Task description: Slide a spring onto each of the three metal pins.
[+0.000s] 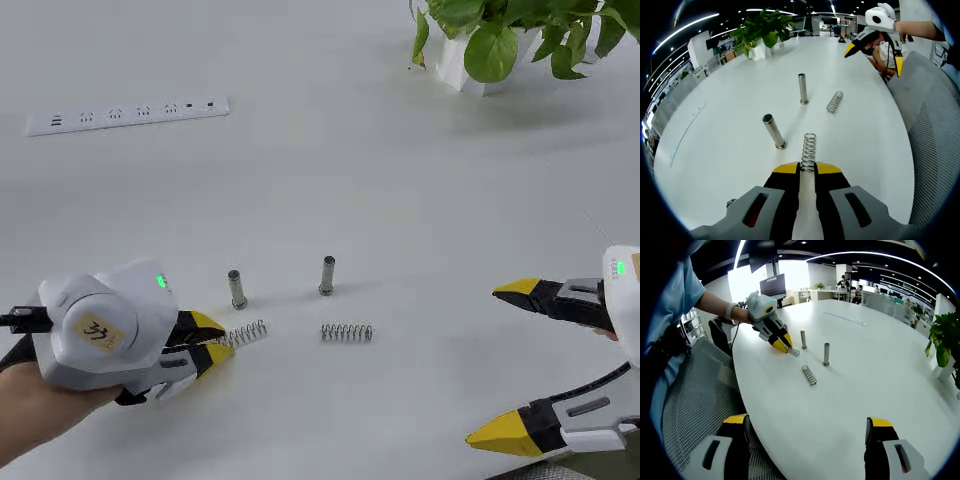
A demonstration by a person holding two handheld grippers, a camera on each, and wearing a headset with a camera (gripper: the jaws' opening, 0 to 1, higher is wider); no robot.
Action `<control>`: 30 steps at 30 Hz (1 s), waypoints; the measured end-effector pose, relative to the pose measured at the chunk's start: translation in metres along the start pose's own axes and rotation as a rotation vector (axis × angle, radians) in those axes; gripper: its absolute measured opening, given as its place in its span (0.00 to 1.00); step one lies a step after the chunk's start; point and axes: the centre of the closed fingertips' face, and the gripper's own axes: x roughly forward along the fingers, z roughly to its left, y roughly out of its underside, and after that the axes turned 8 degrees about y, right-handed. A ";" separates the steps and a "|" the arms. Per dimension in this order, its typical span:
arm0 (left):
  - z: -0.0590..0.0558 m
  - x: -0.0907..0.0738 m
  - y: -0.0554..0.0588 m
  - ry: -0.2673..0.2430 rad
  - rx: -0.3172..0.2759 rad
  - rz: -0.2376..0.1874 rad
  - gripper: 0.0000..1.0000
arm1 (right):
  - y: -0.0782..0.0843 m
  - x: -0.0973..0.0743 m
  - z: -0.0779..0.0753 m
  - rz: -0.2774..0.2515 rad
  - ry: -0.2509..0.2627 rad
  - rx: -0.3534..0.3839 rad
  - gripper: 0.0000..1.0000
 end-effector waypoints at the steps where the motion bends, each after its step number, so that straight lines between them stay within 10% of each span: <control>1: -0.001 0.000 0.000 0.002 -0.004 -0.001 0.07 | -0.001 0.001 0.001 -0.002 -0.002 0.000 0.96; 16: -0.003 -0.005 0.002 -0.052 -0.109 -0.073 0.07 | -0.011 0.012 0.015 -0.049 -0.025 0.056 0.92; 30: -0.027 -0.018 -0.028 -0.055 -0.122 -0.190 0.07 | -0.035 0.026 0.030 -0.108 -0.077 0.068 0.85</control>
